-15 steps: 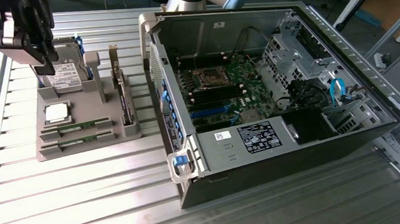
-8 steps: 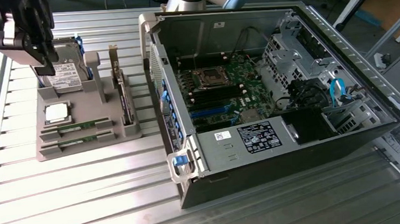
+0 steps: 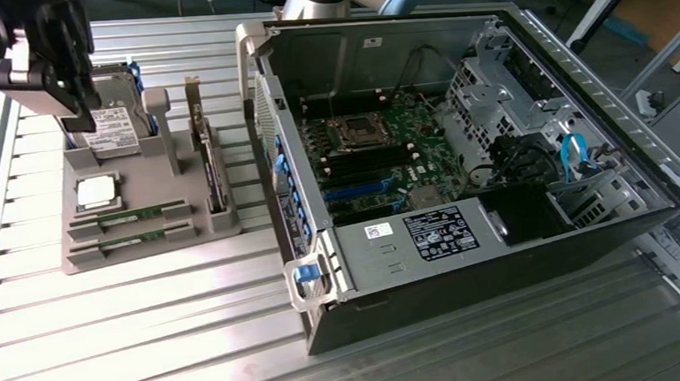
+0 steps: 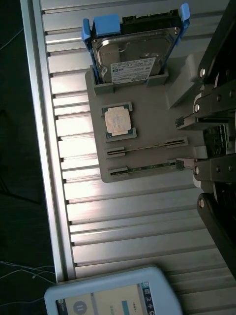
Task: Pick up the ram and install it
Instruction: 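Pick up the ram and move it above insertion slot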
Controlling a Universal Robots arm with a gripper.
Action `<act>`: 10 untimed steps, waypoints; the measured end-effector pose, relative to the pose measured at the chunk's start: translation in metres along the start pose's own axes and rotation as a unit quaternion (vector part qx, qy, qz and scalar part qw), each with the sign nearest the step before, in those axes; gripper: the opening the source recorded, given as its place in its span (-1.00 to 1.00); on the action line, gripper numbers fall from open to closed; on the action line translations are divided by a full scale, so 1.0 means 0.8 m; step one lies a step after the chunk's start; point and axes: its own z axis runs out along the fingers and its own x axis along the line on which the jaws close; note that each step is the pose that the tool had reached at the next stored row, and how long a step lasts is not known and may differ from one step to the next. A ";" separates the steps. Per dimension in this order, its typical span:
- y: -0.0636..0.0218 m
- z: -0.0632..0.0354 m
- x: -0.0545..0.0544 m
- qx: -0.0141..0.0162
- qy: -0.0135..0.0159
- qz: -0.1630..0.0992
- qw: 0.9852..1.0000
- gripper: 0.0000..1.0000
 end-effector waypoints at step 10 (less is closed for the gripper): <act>0.000 0.005 0.000 0.000 0.000 -0.002 1.000 -0.28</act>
